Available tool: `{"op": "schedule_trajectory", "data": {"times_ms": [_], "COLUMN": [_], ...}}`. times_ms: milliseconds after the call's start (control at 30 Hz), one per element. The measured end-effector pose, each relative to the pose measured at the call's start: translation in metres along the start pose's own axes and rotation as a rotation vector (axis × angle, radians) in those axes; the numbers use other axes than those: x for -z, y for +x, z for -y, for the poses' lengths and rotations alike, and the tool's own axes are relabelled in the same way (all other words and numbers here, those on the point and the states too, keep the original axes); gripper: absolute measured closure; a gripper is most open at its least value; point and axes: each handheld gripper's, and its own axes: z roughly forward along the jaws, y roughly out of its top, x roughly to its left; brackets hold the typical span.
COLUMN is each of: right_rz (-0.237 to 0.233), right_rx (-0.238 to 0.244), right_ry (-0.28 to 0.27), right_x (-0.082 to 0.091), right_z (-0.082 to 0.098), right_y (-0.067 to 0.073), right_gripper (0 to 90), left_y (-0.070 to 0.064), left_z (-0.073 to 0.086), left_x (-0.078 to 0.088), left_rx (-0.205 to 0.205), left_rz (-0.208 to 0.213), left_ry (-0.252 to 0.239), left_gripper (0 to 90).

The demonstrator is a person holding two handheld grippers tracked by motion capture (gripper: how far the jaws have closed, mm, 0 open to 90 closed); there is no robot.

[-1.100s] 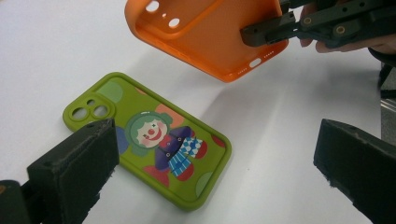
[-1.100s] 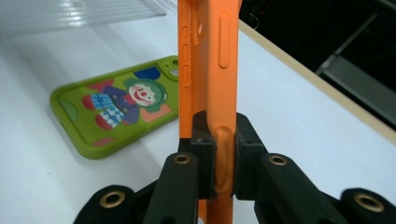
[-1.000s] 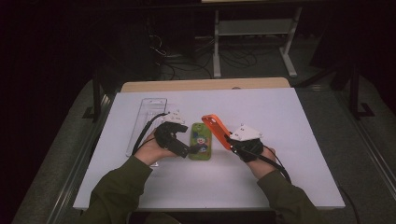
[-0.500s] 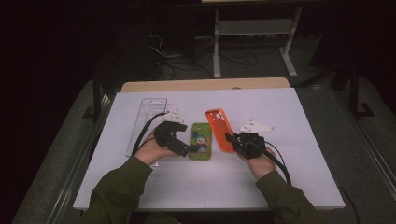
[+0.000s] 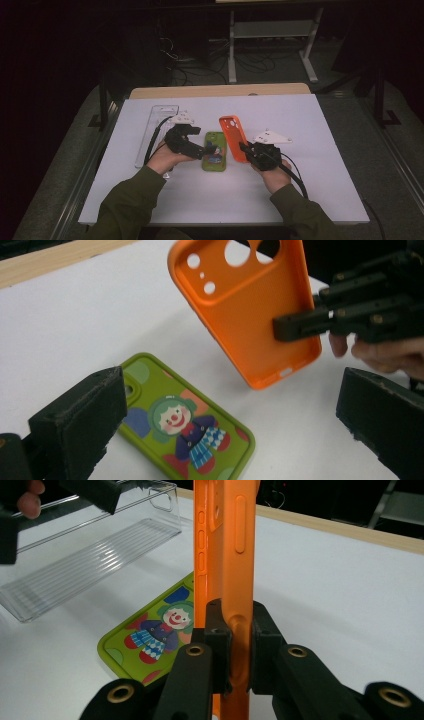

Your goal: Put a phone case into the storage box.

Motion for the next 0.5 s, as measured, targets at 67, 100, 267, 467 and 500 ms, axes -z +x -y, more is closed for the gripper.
{"op": "schedule_trajectory", "data": {"times_ms": [67, 100, 267, 467, 500], "right_rz": [0.000, 0.000, 0.006, 0.008, 0.007], "right_rx": [0.006, 0.004, 0.021, 0.046, 0.046], "right_ry": [0.001, 0.003, 0.006, -0.003, -0.005], "right_x": [-0.001, -0.001, -0.002, -0.003, -0.003], "right_z": [0.000, -0.001, -0.001, -0.002, -0.002], "right_y": [0.002, 0.003, 0.009, 0.016, 0.016], "right_gripper": [80.8, 80.8, 80.8, 80.8, 80.8], "left_y": [0.001, 0.002, 0.001, -0.001, -0.001], "left_z": [-0.002, -0.003, -0.008, -0.012, -0.012], "left_x": [-0.001, -0.001, -0.006, -0.015, -0.016], "left_rx": [0.012, 0.014, 0.036, 0.053, 0.054], "left_rz": [0.004, 0.004, 0.022, 0.046, 0.046], "left_ry": [-0.012, -0.018, -0.042, -0.050, -0.051], "left_gripper": [0.0, 0.0, 0.0, 0.0, 0.0]}}
